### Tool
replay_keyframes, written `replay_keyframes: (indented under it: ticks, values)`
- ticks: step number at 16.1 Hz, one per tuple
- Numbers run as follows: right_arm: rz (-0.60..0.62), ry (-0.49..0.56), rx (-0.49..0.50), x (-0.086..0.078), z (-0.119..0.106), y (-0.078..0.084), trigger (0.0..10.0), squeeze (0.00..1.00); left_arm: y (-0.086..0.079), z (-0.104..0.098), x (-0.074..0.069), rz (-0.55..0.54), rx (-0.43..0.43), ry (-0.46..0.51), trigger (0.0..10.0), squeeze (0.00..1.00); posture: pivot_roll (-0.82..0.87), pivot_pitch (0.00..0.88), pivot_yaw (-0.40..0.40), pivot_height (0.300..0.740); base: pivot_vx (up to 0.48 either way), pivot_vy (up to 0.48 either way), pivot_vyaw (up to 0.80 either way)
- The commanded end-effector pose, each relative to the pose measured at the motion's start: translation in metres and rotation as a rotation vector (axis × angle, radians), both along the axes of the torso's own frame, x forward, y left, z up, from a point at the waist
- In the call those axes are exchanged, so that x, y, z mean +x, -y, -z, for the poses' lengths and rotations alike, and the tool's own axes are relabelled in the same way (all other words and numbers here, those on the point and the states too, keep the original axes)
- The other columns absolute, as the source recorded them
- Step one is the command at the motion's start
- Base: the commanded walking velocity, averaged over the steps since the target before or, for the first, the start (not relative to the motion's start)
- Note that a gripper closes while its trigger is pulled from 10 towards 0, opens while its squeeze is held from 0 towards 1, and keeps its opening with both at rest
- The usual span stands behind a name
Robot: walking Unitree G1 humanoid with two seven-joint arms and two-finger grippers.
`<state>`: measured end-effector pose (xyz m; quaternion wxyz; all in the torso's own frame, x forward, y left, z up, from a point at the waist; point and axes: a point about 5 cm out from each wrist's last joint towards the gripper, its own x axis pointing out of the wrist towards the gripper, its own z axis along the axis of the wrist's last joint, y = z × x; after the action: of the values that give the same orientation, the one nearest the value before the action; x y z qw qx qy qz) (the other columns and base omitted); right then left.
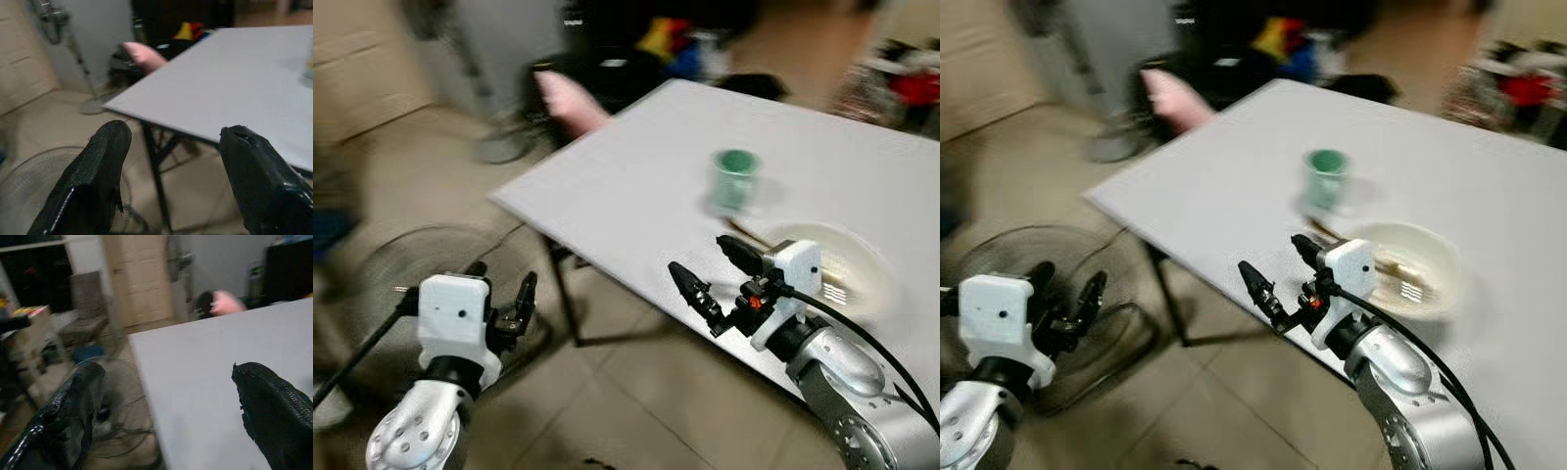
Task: Setting the table
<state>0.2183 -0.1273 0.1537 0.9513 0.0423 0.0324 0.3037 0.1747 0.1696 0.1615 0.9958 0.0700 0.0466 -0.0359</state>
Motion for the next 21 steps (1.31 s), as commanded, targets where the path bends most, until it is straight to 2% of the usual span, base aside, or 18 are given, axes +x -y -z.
replay_keyframes:
  ticks: [1,6,13,17,19,20,21]
  values:
    - [-0.037,0.014,0.015,-0.0009,-0.0024,-0.0058,10.0,1.00,-0.0030,0.0021,-0.0037,-0.012,0.023,-0.019,10.0,0.00,-0.03,0.008,0.069,0.740,0.000,0.000,0.80]
    - [-0.066,0.008,0.016,-0.0029,-0.0019,-0.0062,10.0,1.00,-0.0018,0.0025,-0.0083,-0.020,0.033,-0.025,10.0,0.00,-0.03,0.011,0.060,0.740,0.000,0.000,0.80]
    - [-0.055,0.003,0.028,-0.0053,-0.0004,-0.0069,10.0,1.00,-0.0008,-0.0038,-0.0070,-0.008,0.058,0.012,10.0,0.00,-0.02,0.013,0.068,0.740,0.000,0.000,0.80]
    - [-0.055,-0.002,0.034,-0.0037,0.0001,-0.0061,10.0,1.00,-0.0012,-0.0050,-0.0081,-0.014,0.063,0.011,10.0,0.00,-0.01,0.016,0.062,0.740,0.000,0.269,0.80]
    - [-0.015,-0.024,0.049,-0.0024,0.0028,-0.0049,10.0,1.00,-0.0027,-0.0059,-0.0085,-0.022,0.068,0.012,10.0,0.00,-0.01,0.017,0.060,0.740,0.000,0.287,0.00]
    - [0.004,-0.041,0.051,-0.0014,0.0048,-0.0042,10.0,0.68,-0.0035,-0.0062,-0.0083,-0.024,0.070,0.013,10.0,0.00,-0.01,0.018,0.058,0.740,0.000,0.292,0.00]
    - [0.024,-0.059,0.054,-0.0001,0.0070,-0.0039,10.0,0.20,-0.0048,-0.0068,-0.0076,-0.025,0.074,0.014,10.0,0.00,0.00,0.020,0.059,0.740,0.000,0.289,0.00]
